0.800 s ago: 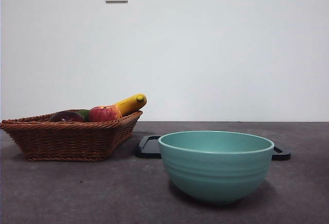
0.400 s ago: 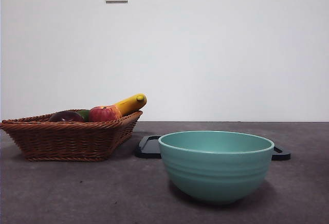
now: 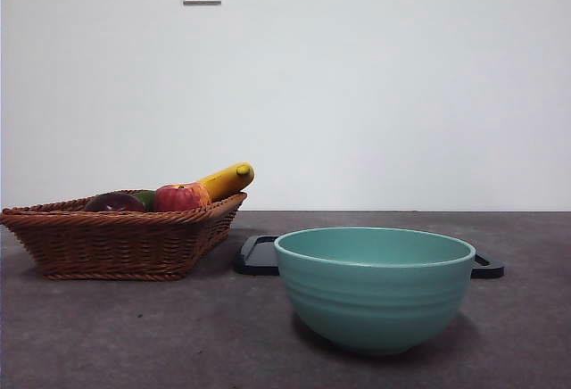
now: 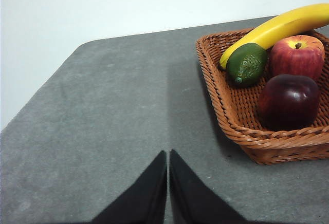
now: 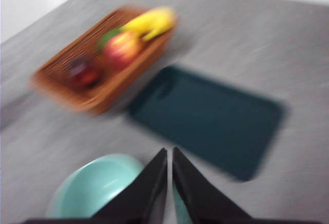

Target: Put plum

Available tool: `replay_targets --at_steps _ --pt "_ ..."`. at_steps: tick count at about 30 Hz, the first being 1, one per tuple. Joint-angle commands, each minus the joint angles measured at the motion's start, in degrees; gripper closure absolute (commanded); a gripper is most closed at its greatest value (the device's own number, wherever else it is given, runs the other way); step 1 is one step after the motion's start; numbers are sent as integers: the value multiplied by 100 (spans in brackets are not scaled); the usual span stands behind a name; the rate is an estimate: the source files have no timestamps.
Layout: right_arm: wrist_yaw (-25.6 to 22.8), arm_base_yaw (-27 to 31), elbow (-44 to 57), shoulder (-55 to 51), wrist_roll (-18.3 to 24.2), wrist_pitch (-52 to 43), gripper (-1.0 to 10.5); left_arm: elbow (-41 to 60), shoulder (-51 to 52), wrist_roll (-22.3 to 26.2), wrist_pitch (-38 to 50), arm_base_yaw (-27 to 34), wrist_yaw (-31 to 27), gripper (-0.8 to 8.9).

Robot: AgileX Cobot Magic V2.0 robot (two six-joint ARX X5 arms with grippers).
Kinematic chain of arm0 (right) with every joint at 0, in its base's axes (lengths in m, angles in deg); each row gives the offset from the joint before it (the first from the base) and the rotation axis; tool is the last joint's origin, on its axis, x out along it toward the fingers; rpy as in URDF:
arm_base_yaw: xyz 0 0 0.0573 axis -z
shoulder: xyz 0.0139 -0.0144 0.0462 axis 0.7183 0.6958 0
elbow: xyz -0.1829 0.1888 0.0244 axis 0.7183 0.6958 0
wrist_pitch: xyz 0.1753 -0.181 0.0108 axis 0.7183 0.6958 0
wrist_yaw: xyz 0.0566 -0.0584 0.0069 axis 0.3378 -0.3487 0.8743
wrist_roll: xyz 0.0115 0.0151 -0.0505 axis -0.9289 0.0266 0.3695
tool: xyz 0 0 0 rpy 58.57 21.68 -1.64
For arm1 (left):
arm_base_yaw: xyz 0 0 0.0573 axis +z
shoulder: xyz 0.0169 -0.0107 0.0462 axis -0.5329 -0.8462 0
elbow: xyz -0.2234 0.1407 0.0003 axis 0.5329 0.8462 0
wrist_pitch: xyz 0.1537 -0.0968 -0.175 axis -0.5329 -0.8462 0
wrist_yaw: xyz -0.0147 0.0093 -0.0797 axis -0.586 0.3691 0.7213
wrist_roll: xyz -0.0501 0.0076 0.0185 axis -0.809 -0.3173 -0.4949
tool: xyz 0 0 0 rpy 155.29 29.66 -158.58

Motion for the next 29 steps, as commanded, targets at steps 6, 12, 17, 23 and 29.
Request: replay_targets --at_steps 6,12,17,23,29 --pt "-1071 1349 2280 -1672 245 -2087 939 118 13 -17 -42 15 -11 807" --pt "-1307 1456 3477 -2553 238 -3217 939 118 13 -20 -42 15 -11 807" --pt "-1646 1456 4076 -3106 223 -3552 939 118 13 -17 -42 15 -11 807" --pt "-1716 1456 4417 -3429 188 -3550 939 118 11 -17 -42 15 -11 807" --pt "-1720 1456 4472 -3571 192 -3333 939 118 11 -17 -42 15 -11 807"
